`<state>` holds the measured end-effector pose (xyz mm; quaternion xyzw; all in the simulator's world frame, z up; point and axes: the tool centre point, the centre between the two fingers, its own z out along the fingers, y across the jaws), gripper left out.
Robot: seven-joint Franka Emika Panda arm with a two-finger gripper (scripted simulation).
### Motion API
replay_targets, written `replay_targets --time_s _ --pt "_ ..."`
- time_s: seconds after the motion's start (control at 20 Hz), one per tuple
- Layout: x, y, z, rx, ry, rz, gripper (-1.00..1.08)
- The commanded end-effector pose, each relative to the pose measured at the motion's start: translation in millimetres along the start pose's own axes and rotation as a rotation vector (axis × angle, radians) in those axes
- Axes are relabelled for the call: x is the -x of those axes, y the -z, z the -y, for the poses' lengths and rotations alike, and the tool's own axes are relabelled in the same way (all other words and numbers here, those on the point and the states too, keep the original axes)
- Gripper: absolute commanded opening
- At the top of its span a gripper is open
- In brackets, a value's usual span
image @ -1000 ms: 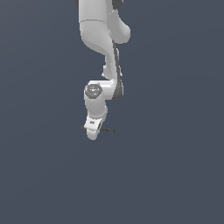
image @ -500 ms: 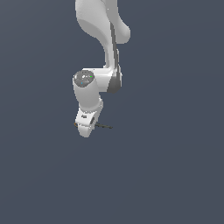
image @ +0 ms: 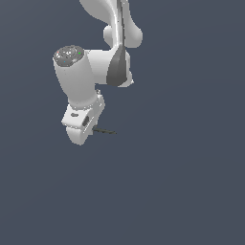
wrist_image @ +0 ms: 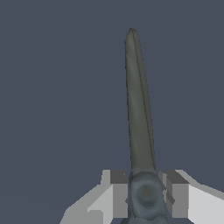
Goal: Pick up the object and move it to a goal position.
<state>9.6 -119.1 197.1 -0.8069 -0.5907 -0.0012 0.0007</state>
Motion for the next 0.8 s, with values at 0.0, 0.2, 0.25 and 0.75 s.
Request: replay_targets --time_s 0.0,0.2,0.25,0.75 --pt "3 19 -7 -0.001 0.0 0.0 -1.0" --pt "7 40 -16 -0.001 -0.001 0.001 -1.0" --pt "8 44 -17 -0.001 -0.002 0.001 -1.0" --pt "11 56 -24 0.0 -0.003 0.003 -1.0"
